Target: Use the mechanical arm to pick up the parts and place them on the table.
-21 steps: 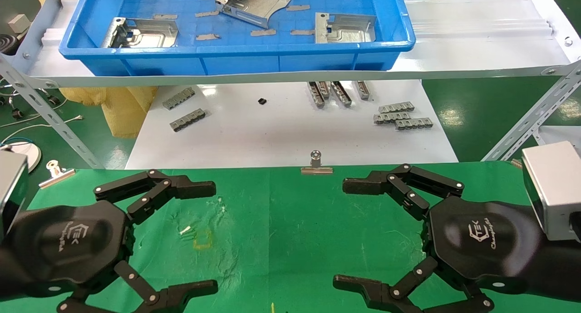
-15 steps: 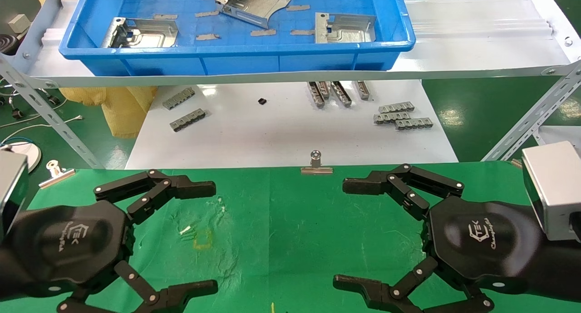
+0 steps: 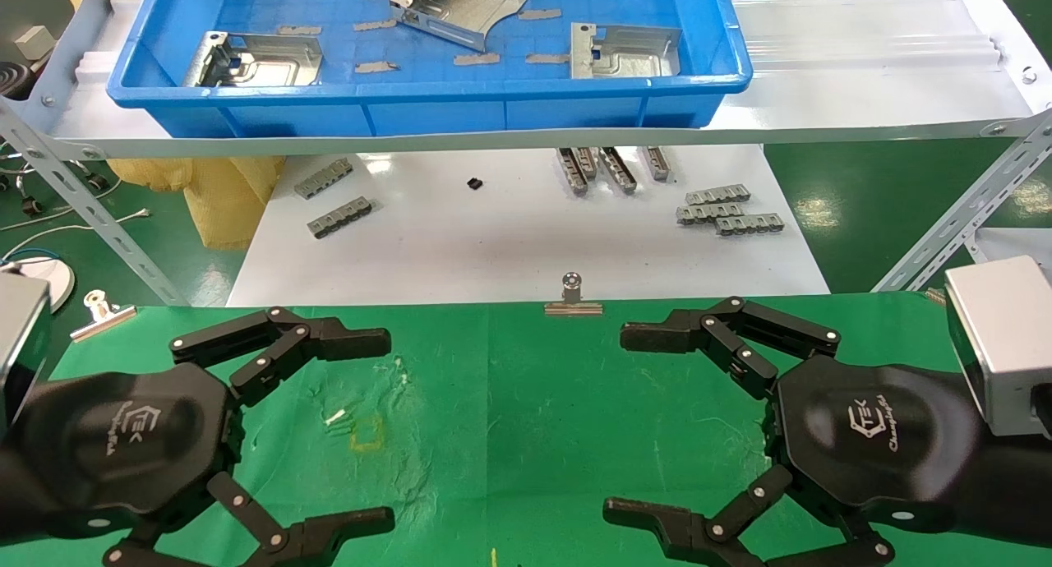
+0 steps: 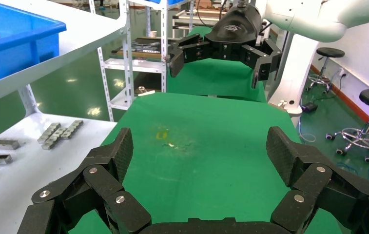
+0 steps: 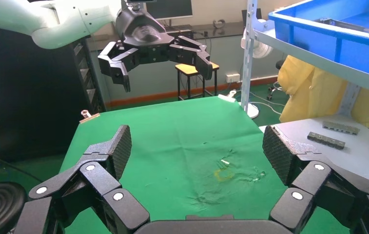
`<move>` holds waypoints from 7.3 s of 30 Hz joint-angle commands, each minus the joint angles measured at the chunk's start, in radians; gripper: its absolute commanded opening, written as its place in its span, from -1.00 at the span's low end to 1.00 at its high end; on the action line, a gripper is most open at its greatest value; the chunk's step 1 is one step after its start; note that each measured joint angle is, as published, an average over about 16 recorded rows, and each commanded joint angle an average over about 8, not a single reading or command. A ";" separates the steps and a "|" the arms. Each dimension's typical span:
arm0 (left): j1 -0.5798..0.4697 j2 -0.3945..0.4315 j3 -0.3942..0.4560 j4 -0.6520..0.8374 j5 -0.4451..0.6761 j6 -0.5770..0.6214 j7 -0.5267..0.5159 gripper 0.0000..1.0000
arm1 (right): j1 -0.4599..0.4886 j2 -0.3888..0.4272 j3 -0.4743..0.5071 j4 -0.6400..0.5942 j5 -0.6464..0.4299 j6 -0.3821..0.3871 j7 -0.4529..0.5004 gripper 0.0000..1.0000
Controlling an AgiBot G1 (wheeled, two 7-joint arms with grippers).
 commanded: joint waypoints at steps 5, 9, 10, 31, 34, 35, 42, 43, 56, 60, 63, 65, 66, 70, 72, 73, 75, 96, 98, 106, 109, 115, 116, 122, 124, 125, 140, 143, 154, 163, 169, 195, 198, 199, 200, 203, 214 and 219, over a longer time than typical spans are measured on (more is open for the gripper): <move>0.000 0.000 0.000 0.000 0.000 0.000 0.000 1.00 | 0.000 0.000 0.000 0.000 0.000 0.000 0.000 -0.15; 0.000 0.000 0.000 0.000 0.000 0.000 0.000 1.00 | 0.000 0.000 0.000 0.000 0.000 0.000 0.000 -1.00; 0.000 0.000 0.000 0.000 0.000 0.000 0.000 1.00 | 0.000 0.000 0.000 0.000 0.000 0.000 0.000 -1.00; 0.000 0.000 0.000 0.000 0.000 0.000 0.000 1.00 | 0.000 0.000 0.000 0.000 0.000 0.000 0.000 -1.00; 0.000 0.000 0.000 0.000 0.000 0.000 0.000 1.00 | 0.000 0.000 0.000 0.000 0.000 0.000 0.000 -1.00; 0.000 0.000 0.000 0.000 0.000 0.000 0.000 1.00 | 0.000 0.000 0.000 0.000 0.000 0.000 0.000 -1.00; 0.000 0.000 0.000 0.000 0.000 0.000 0.000 1.00 | 0.000 0.000 0.000 0.000 0.000 0.000 0.000 -1.00; 0.000 0.000 0.000 0.000 0.000 0.000 0.000 1.00 | 0.000 0.000 0.000 0.000 0.000 0.000 0.000 -1.00; 0.000 0.000 0.000 0.000 0.000 0.000 0.000 1.00 | 0.000 0.000 0.000 0.000 0.000 0.000 0.000 -1.00; 0.000 0.000 0.000 0.000 0.000 0.000 0.000 1.00 | 0.000 0.000 0.000 0.000 0.000 0.000 0.000 -1.00; 0.000 0.000 0.000 0.000 0.000 0.000 0.000 1.00 | 0.000 0.000 0.000 0.000 0.000 0.000 0.000 -1.00; 0.000 0.000 0.000 0.000 0.000 0.000 0.000 1.00 | 0.000 0.000 0.000 0.000 0.000 0.000 0.000 -1.00; 0.000 0.000 0.000 0.000 0.000 0.000 0.000 1.00 | 0.000 0.000 0.000 0.000 0.000 0.000 0.000 -1.00; 0.000 0.000 0.000 0.000 0.000 0.000 0.000 1.00 | 0.000 0.000 0.000 0.000 0.000 0.000 0.000 -1.00; 0.000 0.000 0.000 0.000 0.000 0.000 0.000 1.00 | 0.000 0.000 0.000 0.000 0.000 0.000 0.000 -1.00; 0.000 0.000 0.000 0.000 0.000 0.000 0.000 1.00 | 0.000 0.000 0.000 0.000 0.000 0.000 0.000 -1.00; 0.000 0.000 0.000 0.000 0.000 0.000 0.000 1.00 | 0.000 0.000 0.000 0.000 0.000 0.000 0.000 -1.00; -0.359 0.111 0.063 0.096 0.192 -0.084 -0.073 1.00 | 0.000 0.000 0.000 0.000 0.000 0.000 0.000 -1.00; -0.459 0.158 0.092 0.172 0.252 -0.093 -0.086 1.00 | 0.000 0.000 0.000 0.000 0.000 0.000 0.000 -1.00; -0.790 0.385 0.201 0.617 0.481 -0.201 -0.044 1.00 | 0.000 0.000 0.000 0.000 0.000 0.000 0.000 -0.94; -0.876 0.473 0.223 0.789 0.548 -0.323 -0.009 1.00 | 0.000 0.000 0.000 0.000 0.000 0.000 0.000 -0.67; -0.976 0.630 0.251 1.048 0.632 -0.578 0.029 1.00 | 0.000 0.000 0.000 0.000 0.000 0.000 0.000 0.72; -0.985 0.650 0.254 1.080 0.640 -0.609 0.032 1.00 | 0.000 0.000 0.000 0.000 0.000 0.000 0.000 0.89; -1.006 0.729 0.276 1.196 0.673 -0.718 0.034 -0.37 | 0.000 0.000 0.000 0.000 0.000 0.000 0.000 1.00; -1.003 0.739 0.280 1.208 0.677 -0.730 0.027 -0.87 | 0.000 0.000 -0.001 0.000 0.000 0.000 0.000 1.00; -1.002 0.742 0.282 1.211 0.677 -0.734 0.022 -0.99 | 0.000 0.000 -0.001 0.000 0.000 0.000 0.000 1.00; -0.970 0.748 0.304 1.192 0.662 -0.770 -0.097 -1.00 | 0.000 0.000 -0.001 0.000 0.000 0.000 0.000 1.00; -0.965 0.748 0.314 1.187 0.665 -0.776 -0.118 -1.00 | 0.000 0.000 -0.001 0.000 0.000 0.000 0.000 1.00; -0.954 0.748 0.362 1.157 0.687 -0.804 -0.146 -1.00 | 0.000 0.000 -0.001 0.000 0.001 0.000 0.000 1.00; -0.947 0.750 0.401 1.120 0.688 -0.814 -0.160 -1.00 | 0.000 0.000 -0.001 0.000 0.001 0.000 -0.001 1.00; -0.947 0.749 0.421 1.099 0.673 -0.820 -0.174 -1.00 | 0.000 0.000 -0.001 0.000 0.001 0.000 -0.001 1.00; -0.994 0.542 0.317 0.990 0.426 -0.171 0.247 -1.00 | 0.001 0.000 -0.001 0.000 0.001 0.000 -0.001 1.00; -0.998 0.520 0.316 0.999 0.416 -0.080 0.300 -1.00 | 0.001 0.000 -0.001 0.000 0.001 0.000 -0.001 1.00; -1.000 0.512 0.315 1.001 0.413 -0.049 0.317 -1.00 | 0.001 0.000 -0.001 0.000 0.001 0.000 -0.001 1.00; -1.001 0.503 0.316 1.003 0.411 -0.019 0.334 -1.00 | 0.001 0.000 -0.001 0.000 0.001 0.000 -0.001 1.00; -1.001 0.474 0.321 1.000 0.407 0.054 0.387 -1.00 | 0.001 0.000 -0.001 0.000 0.001 0.000 -0.001 1.00; -0.840 0.290 0.432 0.753 0.298 0.112 0.538 -1.00 | 0.001 0.000 -0.002 0.000 0.001 0.000 -0.001 1.00; -0.768 0.225 0.544 0.642 0.277 0.099 0.581 -1.00 | 0.001 0.000 -0.002 0.000 0.001 0.000 -0.001 1.00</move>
